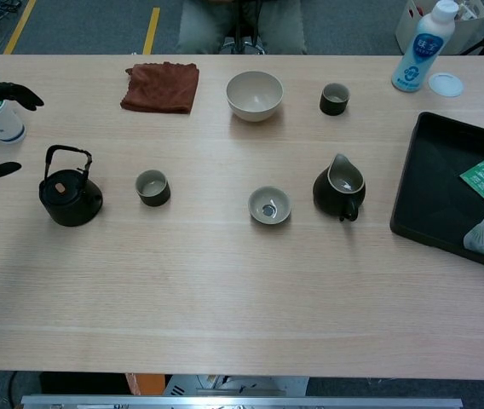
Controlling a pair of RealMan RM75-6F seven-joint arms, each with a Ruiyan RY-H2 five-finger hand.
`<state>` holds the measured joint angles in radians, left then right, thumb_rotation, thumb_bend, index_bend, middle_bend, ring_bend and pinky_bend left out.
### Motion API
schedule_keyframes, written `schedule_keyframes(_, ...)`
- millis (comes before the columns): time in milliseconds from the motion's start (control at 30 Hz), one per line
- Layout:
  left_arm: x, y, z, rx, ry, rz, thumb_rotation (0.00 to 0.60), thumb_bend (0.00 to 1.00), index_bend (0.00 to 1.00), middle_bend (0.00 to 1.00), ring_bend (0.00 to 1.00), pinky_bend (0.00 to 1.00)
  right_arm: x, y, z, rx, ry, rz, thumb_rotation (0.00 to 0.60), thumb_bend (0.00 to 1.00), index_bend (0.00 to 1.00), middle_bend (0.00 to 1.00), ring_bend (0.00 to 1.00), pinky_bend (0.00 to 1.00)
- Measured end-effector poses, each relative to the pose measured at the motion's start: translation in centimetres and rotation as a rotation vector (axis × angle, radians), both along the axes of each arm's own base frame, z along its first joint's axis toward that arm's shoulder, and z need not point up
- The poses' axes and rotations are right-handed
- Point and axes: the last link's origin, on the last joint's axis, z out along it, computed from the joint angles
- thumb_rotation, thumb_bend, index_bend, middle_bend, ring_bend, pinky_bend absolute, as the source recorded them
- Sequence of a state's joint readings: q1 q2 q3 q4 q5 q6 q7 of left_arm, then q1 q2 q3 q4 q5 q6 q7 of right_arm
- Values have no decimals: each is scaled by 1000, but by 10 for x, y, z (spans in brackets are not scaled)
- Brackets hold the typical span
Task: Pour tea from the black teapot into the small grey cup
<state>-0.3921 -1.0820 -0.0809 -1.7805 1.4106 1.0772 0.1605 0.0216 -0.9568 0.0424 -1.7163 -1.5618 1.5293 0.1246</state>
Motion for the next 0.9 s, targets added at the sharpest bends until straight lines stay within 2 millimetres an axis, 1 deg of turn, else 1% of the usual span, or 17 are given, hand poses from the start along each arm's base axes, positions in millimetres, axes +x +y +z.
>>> schedule_keyframes(33, 1, 5, -4, -19, 9, -2, 421, 212, 199, 244, 175, 96, -1, 0, 0, -1, 1, -2, 600, 0, 429, 362, 210, 229)
schedule_keyframes(100, 3, 13, -10, -46, 22, 0, 281, 196, 199, 246, 175, 96, -2, 0, 1, -1, 1, -6, 600, 0, 429, 363, 210, 229)
schedule_keyframes(200, 4, 24, -20, -83, 38, 14, 139, 173, 199, 253, 175, 96, -4, 1, 1, -1, -1, -13, 600, 0, 429, 362, 210, 229)
schedule_keyframes(333, 5, 37, -31, -106, 42, 40, 26, 161, 199, 251, 176, 96, -5, 0, 0, 1, -3, -15, 600, 0, 429, 362, 210, 229)
schedule_keyframes(400, 6, 42, -35, -110, 45, 49, 0, 151, 199, 250, 176, 96, -6, -1, 0, 2, -3, -17, 600, 0, 429, 362, 210, 229)
schedule_keyframes(600, 2, 54, -45, -117, 83, 76, 0, 141, 202, 265, 178, 96, -8, -2, 1, 0, -4, -22, 600, 0, 429, 363, 209, 229)
schedule_keyframes(900, -14, 68, -65, -140, 140, 157, 0, 140, 226, 284, 184, 96, -12, 0, 3, -8, -4, -32, 600, 0, 429, 363, 210, 229)
